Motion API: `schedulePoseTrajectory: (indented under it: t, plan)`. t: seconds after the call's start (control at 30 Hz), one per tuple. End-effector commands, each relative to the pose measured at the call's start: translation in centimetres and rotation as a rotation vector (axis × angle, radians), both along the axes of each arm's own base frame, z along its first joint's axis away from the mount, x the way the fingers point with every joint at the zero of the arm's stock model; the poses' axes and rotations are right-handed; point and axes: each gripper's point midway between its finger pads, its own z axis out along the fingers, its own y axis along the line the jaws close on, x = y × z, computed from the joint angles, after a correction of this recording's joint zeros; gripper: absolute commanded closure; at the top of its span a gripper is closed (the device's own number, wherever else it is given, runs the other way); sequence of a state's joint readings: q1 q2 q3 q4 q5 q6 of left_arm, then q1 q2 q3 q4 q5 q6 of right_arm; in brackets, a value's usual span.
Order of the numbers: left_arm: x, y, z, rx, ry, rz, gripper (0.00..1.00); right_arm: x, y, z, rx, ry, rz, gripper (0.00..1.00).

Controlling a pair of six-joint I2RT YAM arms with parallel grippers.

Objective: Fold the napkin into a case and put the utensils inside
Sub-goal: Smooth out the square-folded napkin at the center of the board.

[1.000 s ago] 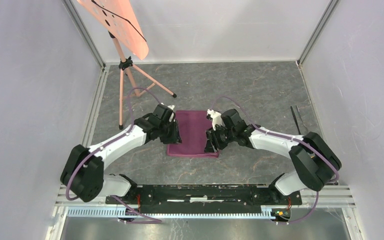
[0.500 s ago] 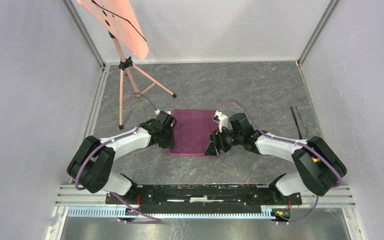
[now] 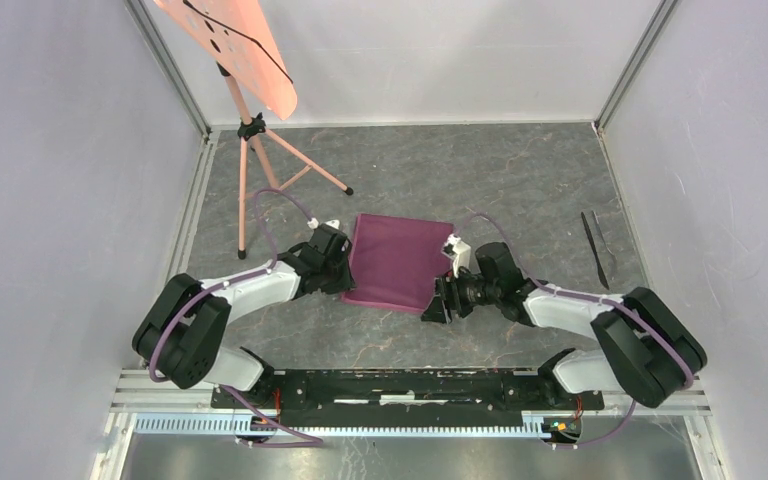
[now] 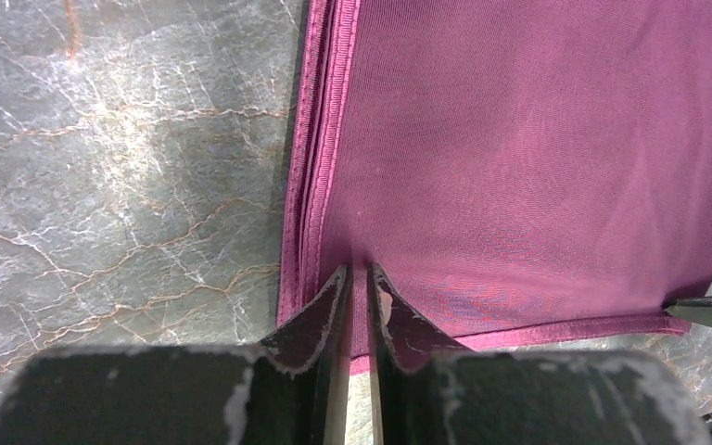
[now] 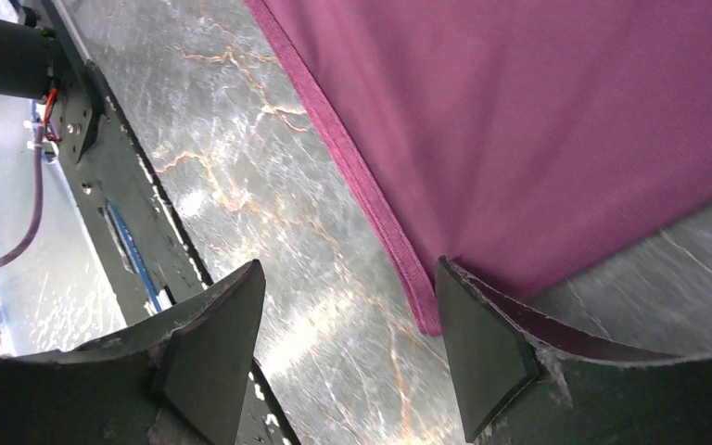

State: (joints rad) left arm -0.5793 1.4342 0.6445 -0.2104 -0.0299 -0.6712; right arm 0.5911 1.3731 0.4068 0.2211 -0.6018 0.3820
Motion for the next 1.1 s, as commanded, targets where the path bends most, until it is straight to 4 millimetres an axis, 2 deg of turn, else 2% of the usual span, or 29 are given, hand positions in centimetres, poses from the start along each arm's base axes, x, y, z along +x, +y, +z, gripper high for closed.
schedulePoseTrajectory:
  t: [0.0, 0.2, 0.3, 0.37, 0.4, 0.5, 0.53, 0.63, 0.67, 0.77, 0.87, 1.07]
  plan:
    - [-4.0, 3.6, -4.0, 0.133, 0.138, 0.052, 0.81, -0.7, -4.3, -3.2, -0.161, 0.022, -0.095, 0.25]
    - [-5.8, 2.1, -3.5, 0.054, 0.168, 0.013, 0.82, -1.1, -5.3, -1.7, -0.203, -0.007, -0.079, 0.25]
    - [-6.7, 1.6, -2.7, 0.013, 0.177, -0.004, 0.8, 0.1, -4.7, 1.0, -0.18, -0.058, -0.069, 0.24]
    - [-6.3, 1.2, -1.2, -0.009, 0.154, -0.009, 0.77, 2.2, -3.7, 3.8, -0.139, -0.122, -0.077, 0.22]
    - [-5.8, 0.9, 0.0, -0.022, 0.13, -0.012, 0.73, 3.3, -3.4, 5.0, -0.116, -0.144, -0.09, 0.19]
    - [-3.4, -0.2, 4.1, -0.061, 0.039, -0.016, 0.46, 6.7, -2.0, 7.9, -0.014, -0.158, -0.136, 0.17]
    - [-2.3, -0.7, 5.6, -0.083, 0.003, -0.018, 0.4, 7.8, -1.4, 8.5, 0.024, -0.155, -0.145, 0.17]
    - [1.5, -1.1, 8.9, -0.12, -0.076, 0.0, 0.32, 10.7, 0.9, 10.0, 0.139, -0.152, -0.155, 0.16]
    - [2.8, -0.7, 9.2, -0.113, -0.084, 0.017, 0.3, 11.5, 1.5, 10.5, 0.17, -0.16, -0.154, 0.16]
    - [6.5, -0.8, 10.3, -0.144, -0.122, 0.049, 0.3, 13.7, 2.9, 9.7, 0.206, -0.134, -0.166, 0.17]
    - [9.3, -0.5, 9.9, -0.15, -0.145, 0.083, 0.3, 15.4, 3.9, 8.6, 0.214, -0.109, -0.162, 0.2]
    - [12.4, -1.3, 8.0, -0.181, -0.133, 0.097, 0.3, 17.5, 5.2, 7.5, 0.231, -0.075, -0.155, 0.25]
